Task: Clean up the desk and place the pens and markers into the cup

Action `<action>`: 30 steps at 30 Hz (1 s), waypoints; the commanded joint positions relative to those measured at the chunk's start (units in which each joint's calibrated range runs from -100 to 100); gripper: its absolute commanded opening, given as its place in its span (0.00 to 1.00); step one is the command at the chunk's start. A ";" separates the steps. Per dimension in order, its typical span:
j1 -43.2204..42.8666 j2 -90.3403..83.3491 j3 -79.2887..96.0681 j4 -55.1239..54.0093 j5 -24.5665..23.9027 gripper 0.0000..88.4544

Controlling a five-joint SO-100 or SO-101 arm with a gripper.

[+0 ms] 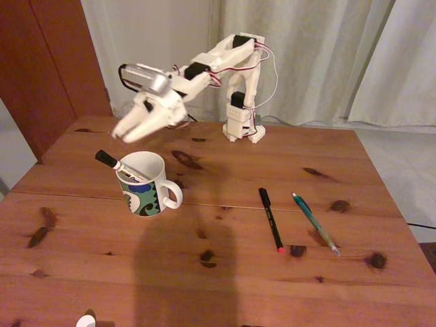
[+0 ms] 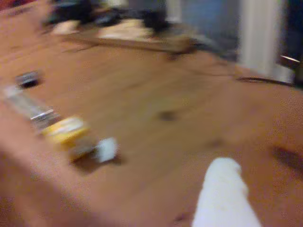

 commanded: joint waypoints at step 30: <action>-32.82 5.39 -2.92 40.91 5.36 0.01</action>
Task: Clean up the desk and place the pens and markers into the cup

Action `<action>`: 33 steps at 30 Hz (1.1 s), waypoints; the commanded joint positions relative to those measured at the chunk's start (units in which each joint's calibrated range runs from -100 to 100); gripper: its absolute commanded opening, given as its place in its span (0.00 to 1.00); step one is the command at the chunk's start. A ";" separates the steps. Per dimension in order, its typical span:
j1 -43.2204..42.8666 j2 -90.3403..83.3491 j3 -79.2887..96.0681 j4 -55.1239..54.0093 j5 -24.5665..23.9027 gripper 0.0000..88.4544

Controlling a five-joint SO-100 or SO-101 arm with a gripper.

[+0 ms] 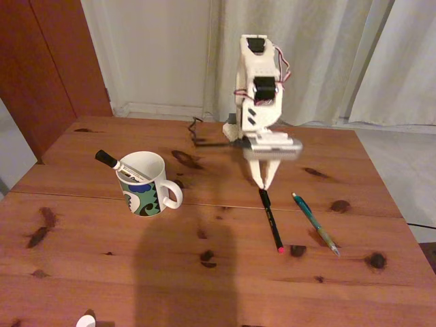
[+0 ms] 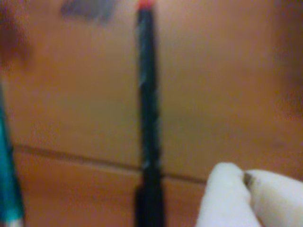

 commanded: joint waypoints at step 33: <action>-6.01 12.43 -2.77 -5.49 -0.43 0.16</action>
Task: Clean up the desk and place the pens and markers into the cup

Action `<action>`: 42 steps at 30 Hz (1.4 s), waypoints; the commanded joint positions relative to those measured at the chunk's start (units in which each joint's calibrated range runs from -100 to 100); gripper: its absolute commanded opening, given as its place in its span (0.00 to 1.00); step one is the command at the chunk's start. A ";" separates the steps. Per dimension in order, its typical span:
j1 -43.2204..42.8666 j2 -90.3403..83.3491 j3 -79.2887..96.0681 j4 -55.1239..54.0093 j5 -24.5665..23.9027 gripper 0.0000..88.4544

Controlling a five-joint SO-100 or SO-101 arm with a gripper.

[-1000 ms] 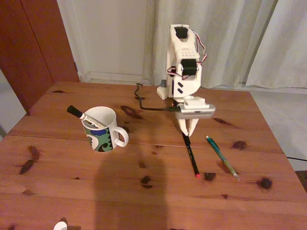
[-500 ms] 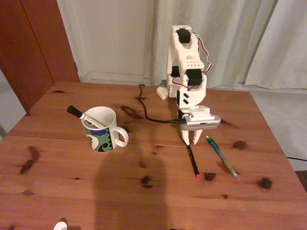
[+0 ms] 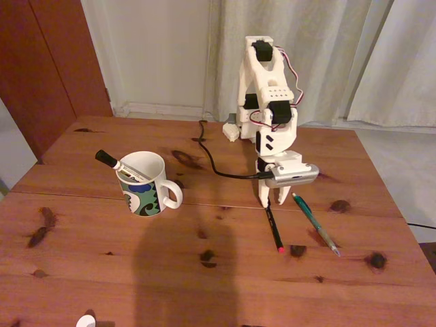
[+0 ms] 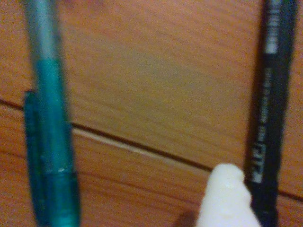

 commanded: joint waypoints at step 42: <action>2.60 3.86 -1.04 -1.18 0.47 0.01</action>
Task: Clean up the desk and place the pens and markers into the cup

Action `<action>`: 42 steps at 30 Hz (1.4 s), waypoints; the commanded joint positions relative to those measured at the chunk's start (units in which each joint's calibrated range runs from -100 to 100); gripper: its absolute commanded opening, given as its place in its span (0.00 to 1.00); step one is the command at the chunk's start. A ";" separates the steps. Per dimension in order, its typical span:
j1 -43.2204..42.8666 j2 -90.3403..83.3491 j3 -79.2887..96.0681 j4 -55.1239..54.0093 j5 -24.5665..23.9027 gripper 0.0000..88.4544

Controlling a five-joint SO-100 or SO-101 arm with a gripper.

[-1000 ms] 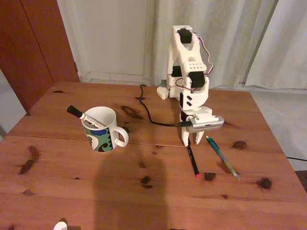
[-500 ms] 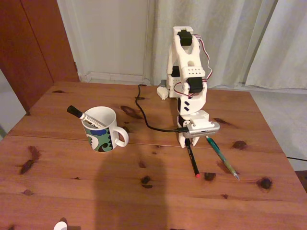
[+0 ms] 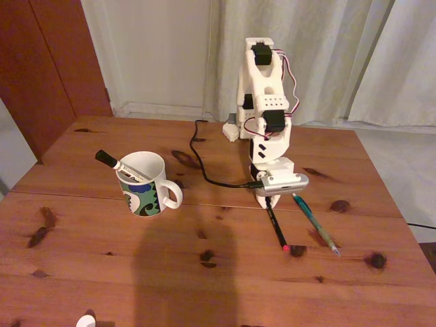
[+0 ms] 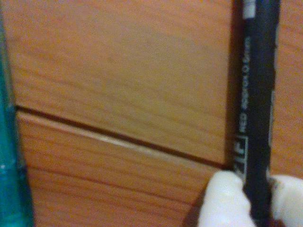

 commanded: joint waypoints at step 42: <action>36.91 -17.85 -0.39 -35.77 -6.91 0.01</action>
